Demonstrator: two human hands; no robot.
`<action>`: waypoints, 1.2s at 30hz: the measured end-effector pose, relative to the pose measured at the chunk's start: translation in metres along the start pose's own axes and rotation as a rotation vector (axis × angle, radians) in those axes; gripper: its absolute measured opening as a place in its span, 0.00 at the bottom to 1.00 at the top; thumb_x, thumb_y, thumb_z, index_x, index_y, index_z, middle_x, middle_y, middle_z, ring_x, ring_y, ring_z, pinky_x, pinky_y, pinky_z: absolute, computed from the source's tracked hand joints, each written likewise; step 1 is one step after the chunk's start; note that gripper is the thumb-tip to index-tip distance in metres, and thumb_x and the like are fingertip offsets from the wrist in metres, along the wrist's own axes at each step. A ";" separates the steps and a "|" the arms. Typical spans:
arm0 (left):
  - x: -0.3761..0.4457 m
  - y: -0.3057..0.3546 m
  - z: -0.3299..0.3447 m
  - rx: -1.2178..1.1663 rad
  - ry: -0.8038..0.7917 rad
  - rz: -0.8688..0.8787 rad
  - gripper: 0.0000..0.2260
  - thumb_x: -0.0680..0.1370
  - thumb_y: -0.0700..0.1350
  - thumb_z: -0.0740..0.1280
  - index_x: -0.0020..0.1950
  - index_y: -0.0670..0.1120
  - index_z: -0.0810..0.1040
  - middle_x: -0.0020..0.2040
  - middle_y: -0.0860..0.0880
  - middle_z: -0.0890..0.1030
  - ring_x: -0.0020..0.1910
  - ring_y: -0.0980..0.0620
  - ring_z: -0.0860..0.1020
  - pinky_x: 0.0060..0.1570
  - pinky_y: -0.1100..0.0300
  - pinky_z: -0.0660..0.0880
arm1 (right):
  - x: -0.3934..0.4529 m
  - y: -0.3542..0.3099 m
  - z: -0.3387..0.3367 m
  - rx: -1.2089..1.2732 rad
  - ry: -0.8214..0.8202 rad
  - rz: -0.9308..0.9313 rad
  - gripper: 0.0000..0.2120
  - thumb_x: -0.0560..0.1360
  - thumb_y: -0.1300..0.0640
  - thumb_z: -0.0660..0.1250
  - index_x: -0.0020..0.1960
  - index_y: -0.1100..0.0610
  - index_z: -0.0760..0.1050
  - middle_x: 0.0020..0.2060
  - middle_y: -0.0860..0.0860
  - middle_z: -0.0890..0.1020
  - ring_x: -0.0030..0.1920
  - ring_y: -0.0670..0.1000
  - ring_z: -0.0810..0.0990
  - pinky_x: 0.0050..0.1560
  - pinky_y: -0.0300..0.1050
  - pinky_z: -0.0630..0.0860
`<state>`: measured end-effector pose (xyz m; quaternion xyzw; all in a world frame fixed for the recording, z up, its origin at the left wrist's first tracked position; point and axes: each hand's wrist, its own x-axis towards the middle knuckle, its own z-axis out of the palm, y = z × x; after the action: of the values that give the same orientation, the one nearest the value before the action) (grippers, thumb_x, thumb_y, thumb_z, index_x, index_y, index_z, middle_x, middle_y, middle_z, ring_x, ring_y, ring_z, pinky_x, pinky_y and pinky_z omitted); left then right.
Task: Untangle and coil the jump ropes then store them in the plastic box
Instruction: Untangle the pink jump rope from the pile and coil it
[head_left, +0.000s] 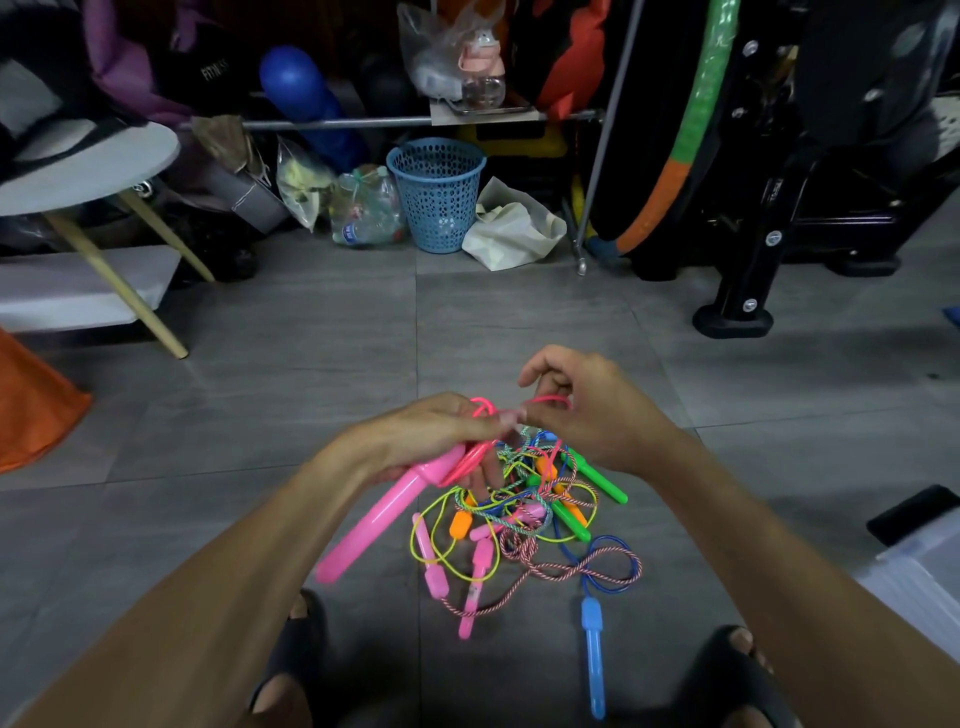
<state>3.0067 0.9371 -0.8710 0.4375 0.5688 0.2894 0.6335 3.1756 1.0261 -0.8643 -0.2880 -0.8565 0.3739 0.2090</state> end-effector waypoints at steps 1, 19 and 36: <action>-0.002 0.000 -0.001 0.018 -0.041 0.006 0.19 0.73 0.48 0.67 0.53 0.33 0.77 0.34 0.43 0.82 0.28 0.51 0.80 0.31 0.63 0.76 | 0.000 0.001 -0.001 -0.043 0.046 0.002 0.12 0.67 0.53 0.76 0.44 0.52 0.73 0.27 0.45 0.75 0.29 0.41 0.73 0.35 0.41 0.73; -0.019 0.009 -0.018 -0.824 0.237 0.281 0.15 0.75 0.44 0.60 0.56 0.39 0.78 0.30 0.48 0.78 0.26 0.55 0.77 0.30 0.66 0.77 | -0.008 0.074 0.006 0.049 -0.122 0.419 0.10 0.76 0.61 0.66 0.38 0.61 0.80 0.35 0.58 0.81 0.36 0.45 0.76 0.46 0.42 0.71; -0.007 0.003 -0.025 -0.713 0.652 0.327 0.09 0.75 0.26 0.59 0.51 0.38 0.72 0.53 0.40 0.81 0.39 0.53 0.84 0.45 0.64 0.79 | -0.004 0.009 -0.004 0.189 -0.260 0.242 0.11 0.78 0.63 0.62 0.38 0.57 0.75 0.27 0.49 0.82 0.28 0.47 0.78 0.36 0.45 0.75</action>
<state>2.9814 0.9384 -0.8642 0.1646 0.5269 0.6822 0.4795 3.1839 1.0301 -0.8691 -0.3170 -0.7966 0.5090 0.0762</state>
